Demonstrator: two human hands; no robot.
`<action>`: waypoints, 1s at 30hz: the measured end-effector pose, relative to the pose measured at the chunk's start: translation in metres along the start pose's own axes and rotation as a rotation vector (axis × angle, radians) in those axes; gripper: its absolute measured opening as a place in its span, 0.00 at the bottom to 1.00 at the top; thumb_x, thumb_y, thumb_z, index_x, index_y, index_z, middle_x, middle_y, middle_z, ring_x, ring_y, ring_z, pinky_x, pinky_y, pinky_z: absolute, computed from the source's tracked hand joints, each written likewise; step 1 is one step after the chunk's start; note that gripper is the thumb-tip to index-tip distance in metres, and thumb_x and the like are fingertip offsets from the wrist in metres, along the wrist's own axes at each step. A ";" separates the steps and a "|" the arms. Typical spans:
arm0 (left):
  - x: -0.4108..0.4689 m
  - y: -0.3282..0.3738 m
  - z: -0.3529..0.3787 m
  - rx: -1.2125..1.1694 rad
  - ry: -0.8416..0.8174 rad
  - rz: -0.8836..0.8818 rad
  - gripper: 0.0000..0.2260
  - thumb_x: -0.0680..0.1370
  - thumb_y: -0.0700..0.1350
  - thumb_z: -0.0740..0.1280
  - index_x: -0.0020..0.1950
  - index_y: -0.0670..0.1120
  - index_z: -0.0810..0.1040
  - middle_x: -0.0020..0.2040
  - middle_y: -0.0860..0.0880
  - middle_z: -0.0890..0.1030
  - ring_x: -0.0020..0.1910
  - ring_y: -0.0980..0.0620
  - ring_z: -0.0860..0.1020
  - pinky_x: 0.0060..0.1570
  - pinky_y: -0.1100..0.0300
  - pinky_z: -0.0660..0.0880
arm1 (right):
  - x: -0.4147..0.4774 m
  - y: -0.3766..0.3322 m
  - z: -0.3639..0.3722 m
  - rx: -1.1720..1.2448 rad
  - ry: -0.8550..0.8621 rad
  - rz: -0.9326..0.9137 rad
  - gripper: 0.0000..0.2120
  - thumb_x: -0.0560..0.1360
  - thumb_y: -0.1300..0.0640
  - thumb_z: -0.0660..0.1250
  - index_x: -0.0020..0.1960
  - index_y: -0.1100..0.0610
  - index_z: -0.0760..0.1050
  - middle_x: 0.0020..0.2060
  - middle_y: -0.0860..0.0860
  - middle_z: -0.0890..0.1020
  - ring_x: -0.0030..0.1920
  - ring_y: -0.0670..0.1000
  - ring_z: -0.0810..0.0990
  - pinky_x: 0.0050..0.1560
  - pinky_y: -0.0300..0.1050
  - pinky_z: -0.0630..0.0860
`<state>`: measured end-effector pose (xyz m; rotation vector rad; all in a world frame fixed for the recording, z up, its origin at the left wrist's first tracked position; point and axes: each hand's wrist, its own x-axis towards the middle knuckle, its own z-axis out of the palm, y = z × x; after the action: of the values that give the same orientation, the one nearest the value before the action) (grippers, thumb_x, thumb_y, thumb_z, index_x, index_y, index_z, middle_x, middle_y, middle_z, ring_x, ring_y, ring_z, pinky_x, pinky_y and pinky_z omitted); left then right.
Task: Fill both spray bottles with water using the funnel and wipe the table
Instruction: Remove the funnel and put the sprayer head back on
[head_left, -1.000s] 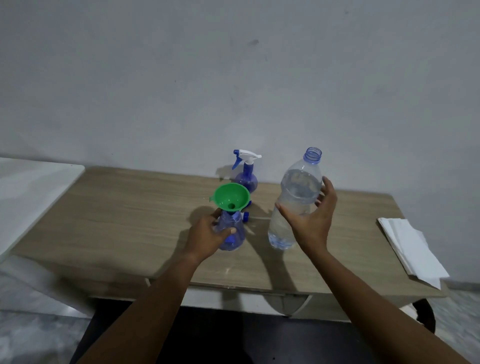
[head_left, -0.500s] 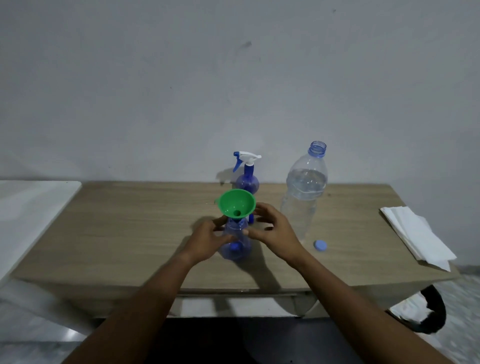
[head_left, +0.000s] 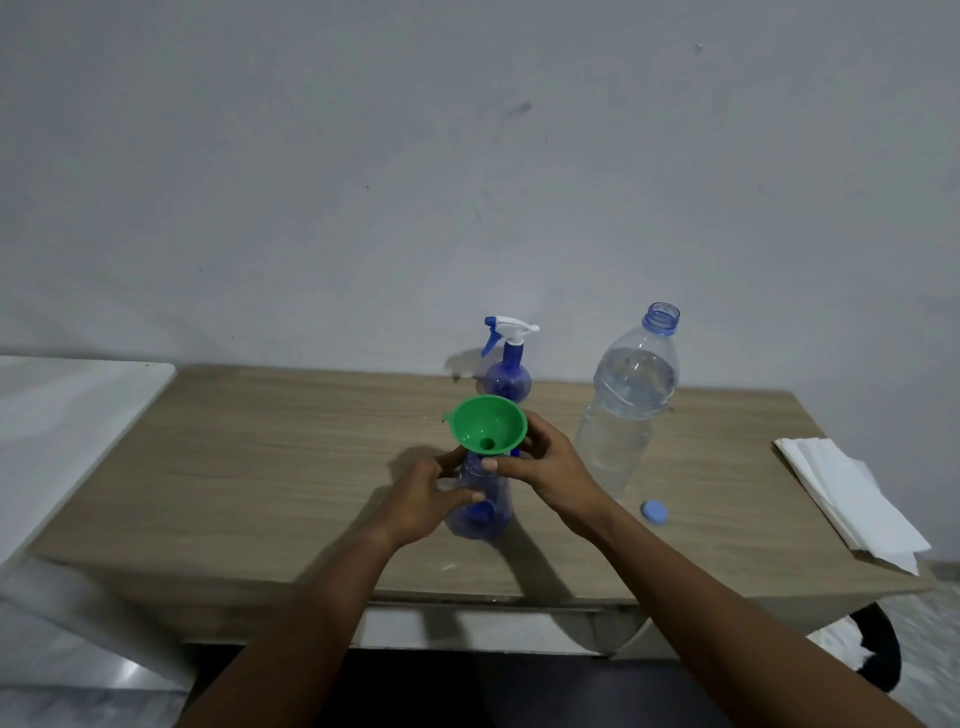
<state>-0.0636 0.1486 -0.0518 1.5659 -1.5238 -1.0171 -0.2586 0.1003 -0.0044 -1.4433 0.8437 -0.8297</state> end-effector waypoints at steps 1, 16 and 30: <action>0.000 0.000 0.000 0.004 -0.004 0.001 0.26 0.70 0.51 0.77 0.67 0.48 0.78 0.61 0.54 0.82 0.62 0.56 0.79 0.65 0.49 0.75 | 0.000 -0.001 0.000 0.006 0.002 0.003 0.28 0.70 0.66 0.78 0.68 0.56 0.75 0.61 0.50 0.83 0.63 0.49 0.81 0.65 0.50 0.77; -0.004 0.000 -0.011 -0.015 0.057 0.020 0.25 0.73 0.41 0.77 0.69 0.49 0.77 0.60 0.55 0.83 0.60 0.57 0.80 0.64 0.62 0.73 | 0.022 -0.017 -0.006 0.224 0.095 -0.044 0.25 0.70 0.75 0.72 0.66 0.65 0.75 0.59 0.60 0.84 0.57 0.54 0.84 0.55 0.45 0.81; -0.012 -0.007 -0.017 -0.046 0.155 -0.020 0.24 0.75 0.42 0.74 0.64 0.63 0.73 0.56 0.61 0.83 0.56 0.68 0.78 0.53 0.75 0.72 | -0.016 0.086 -0.025 -0.783 0.124 0.033 0.33 0.67 0.52 0.79 0.69 0.47 0.72 0.59 0.46 0.83 0.58 0.48 0.81 0.58 0.46 0.78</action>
<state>-0.0454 0.1606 -0.0504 1.5918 -1.3725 -0.9126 -0.2900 0.0997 -0.0899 -2.0557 1.3759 -0.5827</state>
